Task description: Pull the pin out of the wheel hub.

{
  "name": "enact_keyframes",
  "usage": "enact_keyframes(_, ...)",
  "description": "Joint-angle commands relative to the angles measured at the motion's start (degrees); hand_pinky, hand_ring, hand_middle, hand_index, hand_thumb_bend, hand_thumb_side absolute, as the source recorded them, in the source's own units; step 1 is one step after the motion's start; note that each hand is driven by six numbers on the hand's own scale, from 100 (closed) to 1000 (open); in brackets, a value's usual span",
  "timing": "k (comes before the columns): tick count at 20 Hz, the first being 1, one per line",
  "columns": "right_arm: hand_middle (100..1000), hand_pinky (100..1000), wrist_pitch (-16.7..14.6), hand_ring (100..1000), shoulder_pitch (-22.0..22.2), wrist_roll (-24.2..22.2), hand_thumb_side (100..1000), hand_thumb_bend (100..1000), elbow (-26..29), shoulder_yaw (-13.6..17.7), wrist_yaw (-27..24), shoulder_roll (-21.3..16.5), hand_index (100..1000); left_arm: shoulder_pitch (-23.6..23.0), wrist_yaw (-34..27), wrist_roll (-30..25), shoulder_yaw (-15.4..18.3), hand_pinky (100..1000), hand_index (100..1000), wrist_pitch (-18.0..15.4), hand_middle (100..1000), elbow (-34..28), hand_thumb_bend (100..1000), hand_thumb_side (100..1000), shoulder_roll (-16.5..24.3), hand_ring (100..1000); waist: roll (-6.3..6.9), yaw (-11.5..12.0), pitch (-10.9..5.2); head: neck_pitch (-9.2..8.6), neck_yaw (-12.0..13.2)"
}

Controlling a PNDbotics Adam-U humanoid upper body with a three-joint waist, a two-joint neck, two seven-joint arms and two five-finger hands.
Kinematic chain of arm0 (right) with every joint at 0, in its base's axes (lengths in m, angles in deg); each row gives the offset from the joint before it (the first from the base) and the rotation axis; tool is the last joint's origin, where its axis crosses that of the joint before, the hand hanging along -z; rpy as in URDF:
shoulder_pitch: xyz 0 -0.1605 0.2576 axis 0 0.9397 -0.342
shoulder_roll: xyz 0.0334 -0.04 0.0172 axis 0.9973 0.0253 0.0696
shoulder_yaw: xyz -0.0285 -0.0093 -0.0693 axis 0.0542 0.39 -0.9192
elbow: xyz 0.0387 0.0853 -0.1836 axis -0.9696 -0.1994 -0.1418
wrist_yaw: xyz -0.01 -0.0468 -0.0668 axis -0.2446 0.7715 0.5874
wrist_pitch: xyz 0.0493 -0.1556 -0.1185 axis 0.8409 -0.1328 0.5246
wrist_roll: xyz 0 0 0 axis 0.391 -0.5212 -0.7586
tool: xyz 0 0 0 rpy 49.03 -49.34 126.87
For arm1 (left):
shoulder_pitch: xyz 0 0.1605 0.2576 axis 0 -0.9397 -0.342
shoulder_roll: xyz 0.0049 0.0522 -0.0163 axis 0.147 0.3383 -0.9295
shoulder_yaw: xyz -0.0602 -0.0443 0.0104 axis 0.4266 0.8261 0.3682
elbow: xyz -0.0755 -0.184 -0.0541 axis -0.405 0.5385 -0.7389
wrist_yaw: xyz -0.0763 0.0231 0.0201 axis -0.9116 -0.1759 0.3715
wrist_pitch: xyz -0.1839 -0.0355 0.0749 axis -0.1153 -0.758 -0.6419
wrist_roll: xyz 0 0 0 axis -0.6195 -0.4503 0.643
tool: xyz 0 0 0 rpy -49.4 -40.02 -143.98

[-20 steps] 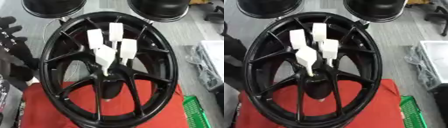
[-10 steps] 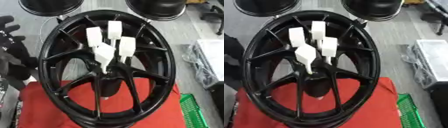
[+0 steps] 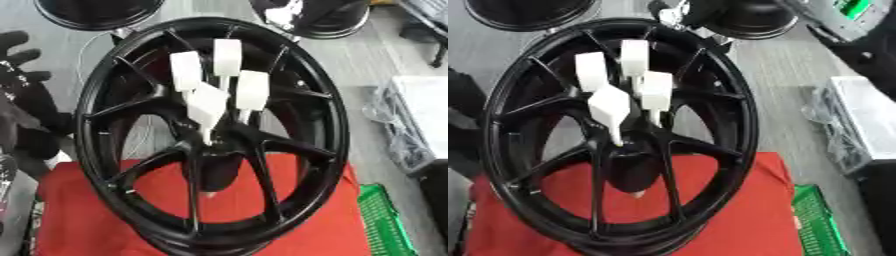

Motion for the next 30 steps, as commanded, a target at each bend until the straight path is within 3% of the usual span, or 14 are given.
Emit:
enact_keyframes(1,764,825,0.6,779,-1.0,-0.7,324,100,-0.3,0.2,1.0,-0.5,826,0.5,0.0,-0.1,0.3,635,691,0.1,755,-0.8,138,786,1.2,763,0.27,0.0,-1.56,0.04,0.0)
enact_keyframes(4,766,826,1.0,781,-0.6,-1.5,370,100,-0.1,-0.1,1.6,-0.5,830,0.5,0.0,-0.3,0.1,635,691,0.1,756,-0.7,138,787,1.3,763,0.25,0.1,-1.56,0.02,0.1)
enact_keyframes(7,770,827,1.8,785,0.0,-2.6,510,100,0.7,-0.4,1.6,-0.9,839,0.5,0.0,-0.4,0.1,636,692,0.2,757,-0.7,138,787,1.3,763,0.19,0.1,-1.57,-0.12,0.3)
enact_keyframes(10,773,828,2.7,786,0.7,-3.3,550,100,2.2,-0.5,1.3,-1.8,844,0.5,0.0,-0.5,-0.1,636,692,0.2,757,-0.7,138,788,1.3,764,0.07,0.1,-1.57,-0.24,0.3)
enact_keyframes(16,770,829,3.8,785,1.5,-3.3,525,100,5.9,-0.2,0.7,-3.1,841,0.4,0.1,-0.7,-0.3,637,691,0.3,759,-0.5,138,789,1.4,766,-0.16,0.1,-1.68,-0.14,0.4)
enact_keyframes(19,755,829,4.1,784,2.2,-3.5,481,100,7.3,-0.1,0.8,-3.9,836,0.4,0.1,-0.7,-0.2,637,691,0.3,759,-0.5,138,788,1.4,766,-0.28,0.1,-1.76,-0.07,0.5)
enact_keyframes(20,746,829,4.2,784,2.5,-3.7,411,100,7.6,0.0,0.9,-4.1,834,0.4,0.1,-0.7,-0.3,637,691,0.3,759,-0.4,146,786,1.4,767,-0.32,0.1,-1.80,-0.02,0.5)
enact_keyframes(21,745,828,4.2,783,2.7,-3.9,439,100,7.9,0.0,1.1,-4.4,831,0.4,0.2,-0.8,-0.3,637,691,0.2,760,-0.4,139,788,1.5,767,-0.37,0.1,-1.85,0.09,0.5)
enact_keyframes(27,681,825,4.3,783,3.8,-5.9,316,100,9.6,-0.1,3.7,-4.8,799,0.4,0.2,-0.9,-0.3,638,690,0.2,761,-0.4,140,785,1.5,768,-0.62,0.1,-2.29,1.03,-0.1)
enact_keyframes(30,676,827,4.1,786,4.2,-7.1,355,100,10.0,-0.3,5.4,-4.7,797,0.4,0.2,-1.0,-0.4,639,690,0.2,761,-0.4,140,785,1.4,768,-0.71,0.1,-2.49,1.41,-0.5)
